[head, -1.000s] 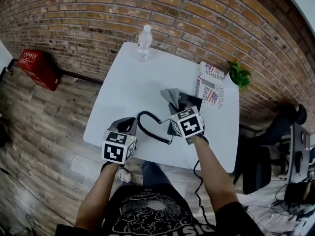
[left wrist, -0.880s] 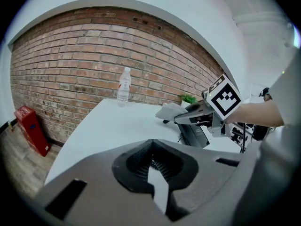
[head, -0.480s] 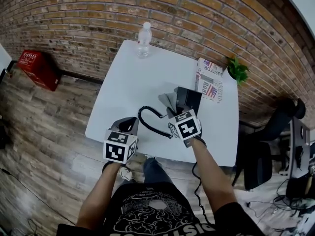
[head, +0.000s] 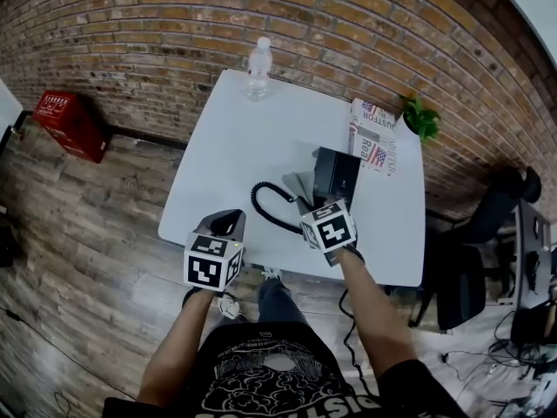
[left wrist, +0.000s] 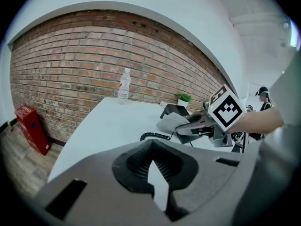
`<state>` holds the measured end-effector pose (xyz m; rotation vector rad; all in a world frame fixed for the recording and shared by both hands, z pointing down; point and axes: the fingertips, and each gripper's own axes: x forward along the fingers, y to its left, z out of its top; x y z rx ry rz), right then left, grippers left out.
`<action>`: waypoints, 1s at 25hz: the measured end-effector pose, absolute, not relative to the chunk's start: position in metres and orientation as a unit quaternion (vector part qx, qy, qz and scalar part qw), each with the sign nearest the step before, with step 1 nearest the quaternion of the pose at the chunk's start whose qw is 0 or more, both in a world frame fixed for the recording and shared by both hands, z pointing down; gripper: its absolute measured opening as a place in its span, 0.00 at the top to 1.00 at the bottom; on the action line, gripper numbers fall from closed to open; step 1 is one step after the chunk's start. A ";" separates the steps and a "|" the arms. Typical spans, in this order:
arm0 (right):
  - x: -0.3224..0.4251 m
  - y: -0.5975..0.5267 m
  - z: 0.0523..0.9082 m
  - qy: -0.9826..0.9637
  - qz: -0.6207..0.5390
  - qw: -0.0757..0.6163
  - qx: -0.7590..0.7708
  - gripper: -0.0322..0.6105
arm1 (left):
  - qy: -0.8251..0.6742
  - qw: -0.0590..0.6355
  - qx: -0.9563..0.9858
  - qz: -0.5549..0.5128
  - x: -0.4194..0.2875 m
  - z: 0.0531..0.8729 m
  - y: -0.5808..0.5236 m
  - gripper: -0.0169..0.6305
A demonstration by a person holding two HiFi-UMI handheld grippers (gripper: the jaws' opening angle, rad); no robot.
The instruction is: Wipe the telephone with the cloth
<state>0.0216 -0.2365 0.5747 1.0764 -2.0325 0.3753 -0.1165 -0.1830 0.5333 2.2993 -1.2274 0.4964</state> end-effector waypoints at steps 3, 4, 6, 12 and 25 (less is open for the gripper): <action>0.022 -0.228 0.579 -0.800 0.159 0.388 0.429 0.93 | -0.446 0.242 0.842 0.185 -0.118 0.535 -0.177 0.96; 0.022 -0.225 0.580 -0.800 0.162 0.386 0.430 0.93 | -0.445 0.242 0.842 0.186 -0.118 0.535 -0.176 0.96; 0.021 -0.220 0.582 -0.799 0.167 0.384 0.432 0.93 | -0.442 0.241 0.843 0.188 -0.119 0.536 -0.173 0.96; 0.019 -0.208 0.587 -0.799 0.176 0.381 0.432 0.93 | -0.436 0.238 0.847 0.190 -0.116 0.537 -0.168 0.96; 0.021 -0.201 0.569 -0.808 0.176 0.351 0.439 0.93 | -0.424 0.238 0.853 0.192 -0.104 0.541 -0.169 0.96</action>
